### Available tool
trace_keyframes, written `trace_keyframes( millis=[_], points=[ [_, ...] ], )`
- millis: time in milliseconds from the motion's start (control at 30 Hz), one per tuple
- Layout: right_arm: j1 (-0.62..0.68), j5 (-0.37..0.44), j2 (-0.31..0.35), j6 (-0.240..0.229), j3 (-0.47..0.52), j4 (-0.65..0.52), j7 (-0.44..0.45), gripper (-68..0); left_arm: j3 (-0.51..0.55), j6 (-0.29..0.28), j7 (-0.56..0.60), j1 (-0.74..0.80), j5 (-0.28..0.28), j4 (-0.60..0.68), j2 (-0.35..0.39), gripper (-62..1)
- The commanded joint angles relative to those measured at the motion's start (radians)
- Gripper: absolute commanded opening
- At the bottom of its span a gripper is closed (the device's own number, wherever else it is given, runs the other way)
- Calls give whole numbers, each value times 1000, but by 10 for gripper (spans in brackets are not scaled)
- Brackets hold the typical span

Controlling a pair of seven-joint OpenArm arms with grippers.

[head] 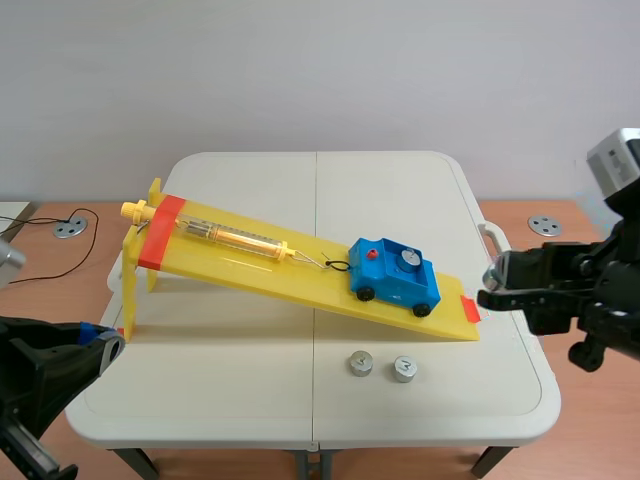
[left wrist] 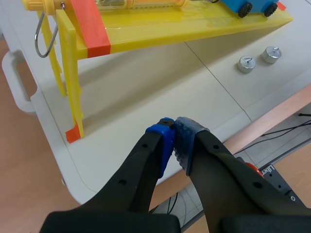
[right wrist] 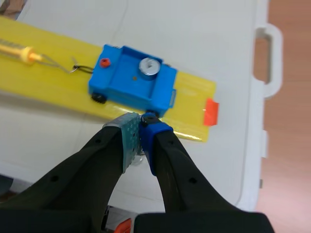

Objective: Place the four metal weights on the blue cart on the ramp.

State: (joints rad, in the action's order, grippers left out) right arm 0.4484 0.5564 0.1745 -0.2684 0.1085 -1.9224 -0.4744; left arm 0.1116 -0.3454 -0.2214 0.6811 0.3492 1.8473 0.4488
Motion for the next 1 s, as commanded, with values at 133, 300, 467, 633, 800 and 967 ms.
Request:
trace_keyframes(
  millis=[133,300,467,633,800,967],
  points=[
    [-164,55,13,11,-5,-31,126,-669,10,-36,89,-23,74,76,-21,-580],
    [-243,74,-13,10,-5,75,128,-669,10,-36,89,-23,74,76,-22,-580],
    [-320,84,-51,6,-12,163,126,-669,10,-36,89,-23,74,76,-22,-580],
    [-400,84,-82,-21,-37,251,124,-669,10,-36,89,-23,74,76,-22,-580],
    [-470,84,-112,-21,-64,342,124,-669,10,-36,89,-23,74,76,-22,-580],
    [-525,84,-136,-40,-83,421,124,-669,10,-36,89,-23,74,76,-22,-580]
  ],
)
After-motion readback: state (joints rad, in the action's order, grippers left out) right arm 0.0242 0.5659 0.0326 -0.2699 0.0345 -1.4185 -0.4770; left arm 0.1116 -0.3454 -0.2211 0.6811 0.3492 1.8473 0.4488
